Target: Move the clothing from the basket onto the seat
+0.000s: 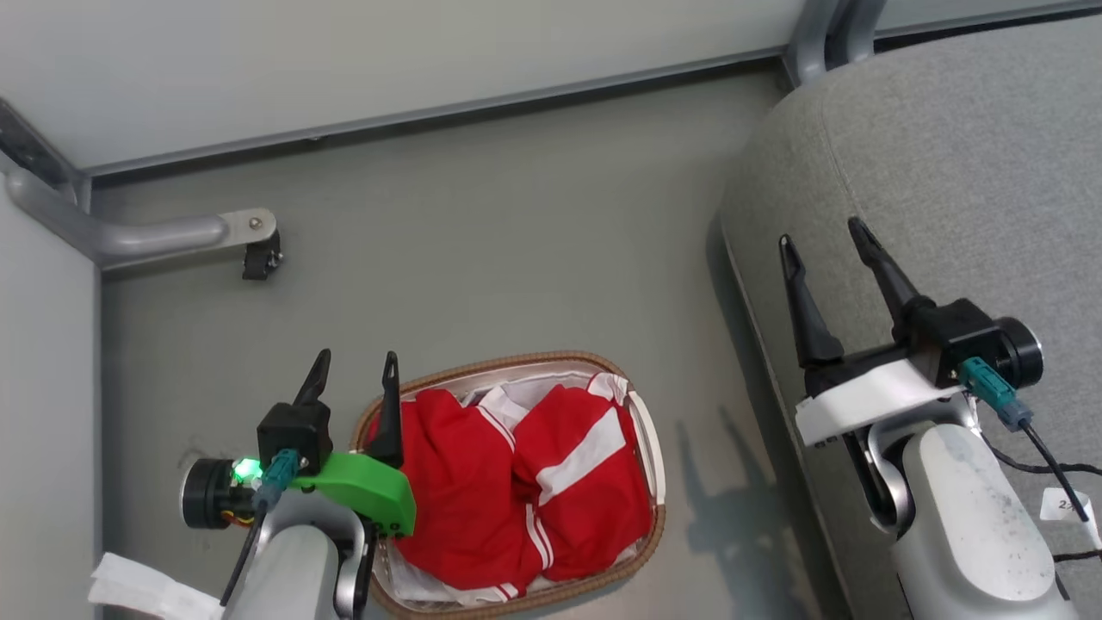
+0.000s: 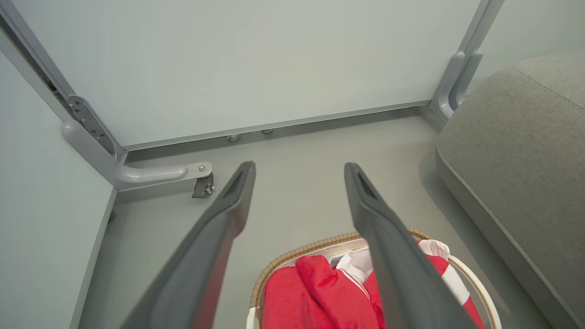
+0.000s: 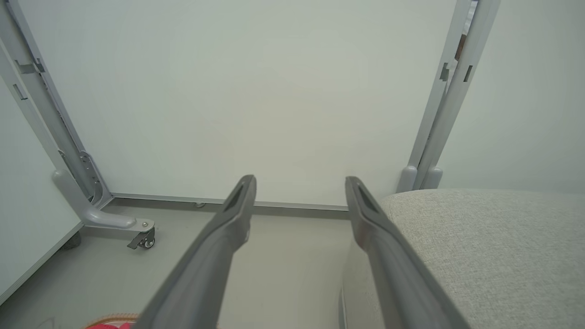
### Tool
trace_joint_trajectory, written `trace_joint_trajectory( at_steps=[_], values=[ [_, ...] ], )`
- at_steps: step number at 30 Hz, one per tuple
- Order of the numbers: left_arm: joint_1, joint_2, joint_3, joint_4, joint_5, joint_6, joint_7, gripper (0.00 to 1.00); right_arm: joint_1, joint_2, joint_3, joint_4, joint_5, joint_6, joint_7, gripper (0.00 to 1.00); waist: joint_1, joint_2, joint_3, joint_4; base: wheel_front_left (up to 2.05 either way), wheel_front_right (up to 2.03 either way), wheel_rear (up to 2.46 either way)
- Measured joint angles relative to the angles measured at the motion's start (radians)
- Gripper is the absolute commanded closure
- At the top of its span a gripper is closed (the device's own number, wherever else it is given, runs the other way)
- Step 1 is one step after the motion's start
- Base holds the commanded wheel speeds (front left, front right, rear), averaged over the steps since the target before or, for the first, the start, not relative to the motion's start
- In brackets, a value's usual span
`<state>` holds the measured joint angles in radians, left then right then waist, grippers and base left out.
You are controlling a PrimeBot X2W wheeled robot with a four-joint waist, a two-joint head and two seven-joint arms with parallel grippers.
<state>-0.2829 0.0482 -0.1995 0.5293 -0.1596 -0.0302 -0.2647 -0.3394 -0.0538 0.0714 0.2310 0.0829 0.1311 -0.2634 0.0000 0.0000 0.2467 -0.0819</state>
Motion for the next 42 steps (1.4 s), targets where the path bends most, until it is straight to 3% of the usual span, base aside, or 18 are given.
trace_joint_trajectory(
  at_steps=[19,34,42],
  values=[
    [-0.246,-0.001,-0.014,0.324,0.016,-0.024,0.000,0.00,-0.129,0.004,0.032,-0.103,0.086,0.000,0.000,0.00,0.0002,0.0000,0.313,-0.087,0.00,0.00,0.00],
    [-0.417,0.010,-0.005,0.639,0.025,-0.001,0.000,0.00,-0.163,0.004,0.060,-0.126,0.130,0.000,0.000,0.00,0.0001,0.0000,0.498,-0.160,0.00,0.00,0.00],
    [-0.495,0.014,-0.047,0.724,0.039,-0.023,0.031,0.00,-0.192,0.004,0.080,-0.141,0.160,0.000,0.000,0.00,0.0001,0.0000,0.570,-0.187,0.00,0.00,0.00]
  ],
)
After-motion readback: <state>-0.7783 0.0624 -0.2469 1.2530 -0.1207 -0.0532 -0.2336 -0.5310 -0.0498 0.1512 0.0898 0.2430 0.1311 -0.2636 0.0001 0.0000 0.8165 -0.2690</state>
